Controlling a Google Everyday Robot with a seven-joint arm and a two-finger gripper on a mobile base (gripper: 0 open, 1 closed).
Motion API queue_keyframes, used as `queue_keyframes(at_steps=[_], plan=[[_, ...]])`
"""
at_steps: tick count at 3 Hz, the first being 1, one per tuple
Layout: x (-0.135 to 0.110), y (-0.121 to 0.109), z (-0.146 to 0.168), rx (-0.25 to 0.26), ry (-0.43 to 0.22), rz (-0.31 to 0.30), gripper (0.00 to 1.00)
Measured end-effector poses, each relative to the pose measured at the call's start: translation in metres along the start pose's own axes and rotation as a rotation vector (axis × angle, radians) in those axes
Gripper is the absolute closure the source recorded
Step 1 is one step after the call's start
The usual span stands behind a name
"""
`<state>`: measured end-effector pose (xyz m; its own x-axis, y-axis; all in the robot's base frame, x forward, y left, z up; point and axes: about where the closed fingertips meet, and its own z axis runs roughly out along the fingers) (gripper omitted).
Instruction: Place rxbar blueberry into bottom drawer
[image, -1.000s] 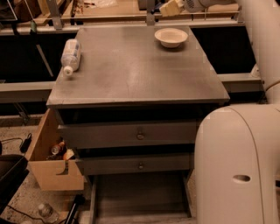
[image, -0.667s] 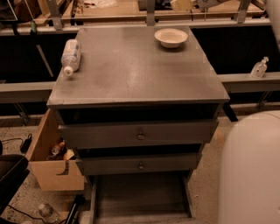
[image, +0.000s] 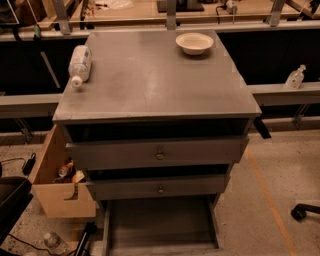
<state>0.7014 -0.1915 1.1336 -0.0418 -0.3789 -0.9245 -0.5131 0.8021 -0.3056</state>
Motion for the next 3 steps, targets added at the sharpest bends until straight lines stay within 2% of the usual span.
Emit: queue_keyframes(at_steps=[1,2,3], plan=[[0.044,0.044,-0.027,-0.066,0.066,-0.007,1.0],[0.137,0.102,-0.04,-0.212,0.157,0.048,1.0],[0.202,0.148,-0.07,-0.28,0.179,0.144,1.0]])
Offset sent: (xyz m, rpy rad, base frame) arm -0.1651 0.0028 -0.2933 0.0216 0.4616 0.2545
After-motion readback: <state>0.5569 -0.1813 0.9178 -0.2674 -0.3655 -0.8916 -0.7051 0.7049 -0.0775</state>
